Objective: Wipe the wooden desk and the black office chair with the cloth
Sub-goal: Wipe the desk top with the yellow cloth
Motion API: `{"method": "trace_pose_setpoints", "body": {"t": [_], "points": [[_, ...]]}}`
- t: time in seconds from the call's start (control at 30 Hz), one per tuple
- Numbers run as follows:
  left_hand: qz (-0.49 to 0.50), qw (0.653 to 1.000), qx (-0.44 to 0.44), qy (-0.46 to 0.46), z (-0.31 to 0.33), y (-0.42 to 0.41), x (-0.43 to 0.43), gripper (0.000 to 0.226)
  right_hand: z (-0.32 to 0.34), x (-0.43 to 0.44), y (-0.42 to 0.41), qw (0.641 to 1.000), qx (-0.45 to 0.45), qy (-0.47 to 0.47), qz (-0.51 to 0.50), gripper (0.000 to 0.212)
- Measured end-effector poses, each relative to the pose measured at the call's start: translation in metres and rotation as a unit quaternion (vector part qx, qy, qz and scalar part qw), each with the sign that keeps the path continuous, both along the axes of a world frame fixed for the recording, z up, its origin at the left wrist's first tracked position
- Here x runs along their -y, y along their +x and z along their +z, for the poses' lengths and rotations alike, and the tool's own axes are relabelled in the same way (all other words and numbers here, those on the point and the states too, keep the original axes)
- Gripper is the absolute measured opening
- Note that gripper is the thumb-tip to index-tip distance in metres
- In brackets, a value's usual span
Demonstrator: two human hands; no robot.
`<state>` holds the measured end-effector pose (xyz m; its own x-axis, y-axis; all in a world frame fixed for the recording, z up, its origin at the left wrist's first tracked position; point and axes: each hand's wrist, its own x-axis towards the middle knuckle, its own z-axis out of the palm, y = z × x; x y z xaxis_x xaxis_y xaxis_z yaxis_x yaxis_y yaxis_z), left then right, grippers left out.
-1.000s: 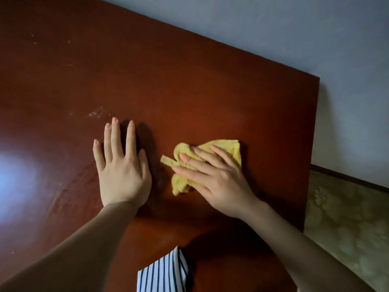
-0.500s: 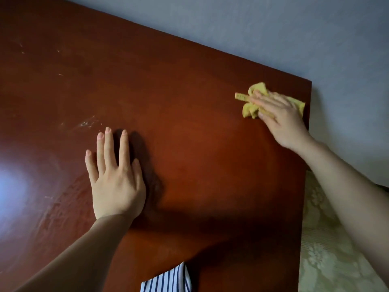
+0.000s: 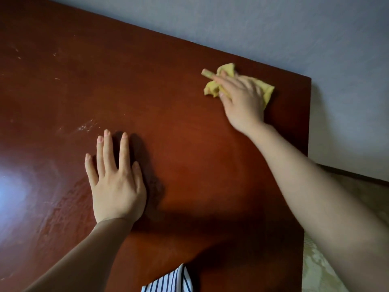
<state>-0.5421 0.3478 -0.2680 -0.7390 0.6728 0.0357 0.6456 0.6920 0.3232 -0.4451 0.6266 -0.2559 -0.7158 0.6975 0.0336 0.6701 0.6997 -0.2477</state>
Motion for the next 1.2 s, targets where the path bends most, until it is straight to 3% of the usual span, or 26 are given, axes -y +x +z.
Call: {"method": "trace_pose_setpoints", "body": {"t": [0.13, 0.43, 0.6, 0.77, 1.0, 1.2], "points": [[0.0, 1.0, 0.001, 0.0, 0.0, 0.0, 0.0, 0.058, -0.003, 0.053, 0.019, 0.998, -0.028, 0.002, 0.062, 0.042], [0.001, 1.0, 0.006, 0.0, 0.002, 0.001, 0.0, 0.058, -0.005, 0.141, 0.079, 0.992, -0.071, -0.028, 0.101, 0.039], [-0.002, 1.0, 0.008, 0.01, 0.003, 0.002, 0.0, 0.059, -0.006, 0.128, 0.127, 0.989, -0.09, -0.012, 0.116, 0.038], [-0.009, 1.0, 0.01, 0.002, 0.0, 0.005, 0.0, 0.061, -0.002, 0.059, 0.156, 0.996, -0.084, 0.011, 0.032, 0.04], [-0.017, 1.0, 0.001, -0.009, -0.002, 0.003, 0.0, 0.06, 0.005, -0.027, 0.084, 0.997, -0.072, -0.013, -0.005, 0.036], [-0.014, 1.0, -0.009, -0.004, -0.003, 0.001, -0.001, 0.059, -0.001, -0.046, -0.005, 0.997, -0.072, 0.009, 0.004, 0.037]]}}
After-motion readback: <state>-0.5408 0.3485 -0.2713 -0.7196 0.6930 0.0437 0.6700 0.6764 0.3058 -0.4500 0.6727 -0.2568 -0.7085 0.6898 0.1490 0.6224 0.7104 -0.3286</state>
